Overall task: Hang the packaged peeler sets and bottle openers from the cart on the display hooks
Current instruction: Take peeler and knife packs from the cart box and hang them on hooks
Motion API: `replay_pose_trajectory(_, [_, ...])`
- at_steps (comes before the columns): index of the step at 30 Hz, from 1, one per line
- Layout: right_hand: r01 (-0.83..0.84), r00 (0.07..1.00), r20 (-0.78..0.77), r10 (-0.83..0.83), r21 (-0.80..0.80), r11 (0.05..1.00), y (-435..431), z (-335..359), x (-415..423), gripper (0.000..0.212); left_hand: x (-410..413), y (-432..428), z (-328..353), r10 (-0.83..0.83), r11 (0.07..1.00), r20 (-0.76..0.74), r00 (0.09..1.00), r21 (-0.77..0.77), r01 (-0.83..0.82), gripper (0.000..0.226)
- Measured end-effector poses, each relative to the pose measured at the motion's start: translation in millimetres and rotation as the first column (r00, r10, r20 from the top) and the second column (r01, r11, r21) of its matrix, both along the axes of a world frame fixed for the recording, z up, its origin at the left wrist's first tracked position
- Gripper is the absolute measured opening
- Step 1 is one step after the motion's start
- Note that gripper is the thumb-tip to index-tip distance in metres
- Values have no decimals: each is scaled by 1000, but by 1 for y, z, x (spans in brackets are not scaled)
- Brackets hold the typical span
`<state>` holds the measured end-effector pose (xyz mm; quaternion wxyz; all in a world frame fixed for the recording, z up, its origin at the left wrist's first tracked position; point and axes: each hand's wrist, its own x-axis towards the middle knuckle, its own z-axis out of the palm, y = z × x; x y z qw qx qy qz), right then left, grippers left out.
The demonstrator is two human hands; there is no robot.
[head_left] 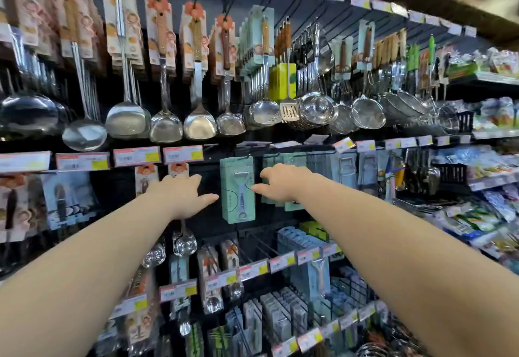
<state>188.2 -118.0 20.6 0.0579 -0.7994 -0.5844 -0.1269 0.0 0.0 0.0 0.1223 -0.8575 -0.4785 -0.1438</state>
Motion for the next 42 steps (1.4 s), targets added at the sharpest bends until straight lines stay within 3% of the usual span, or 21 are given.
replay_pose_trajectory(13, [290, 951, -59, -305, -178, 940, -118, -74, 75, 71, 115, -69, -64, -301, 951, -179, 936, -122, 283, 84])
replay_pose_trajectory(29, [491, 841, -125, -526, -232, 840, -320, -141, 272, 68, 348, -240, -122, -523, 847, -202, 828, -237, 476, 78])
replay_pose_trajectory(42, [669, 675, -137, -725, -301, 679, -484, -190, 396, 67, 528, -367, -181, -691, 719, -252, 677, -335, 609, 83])
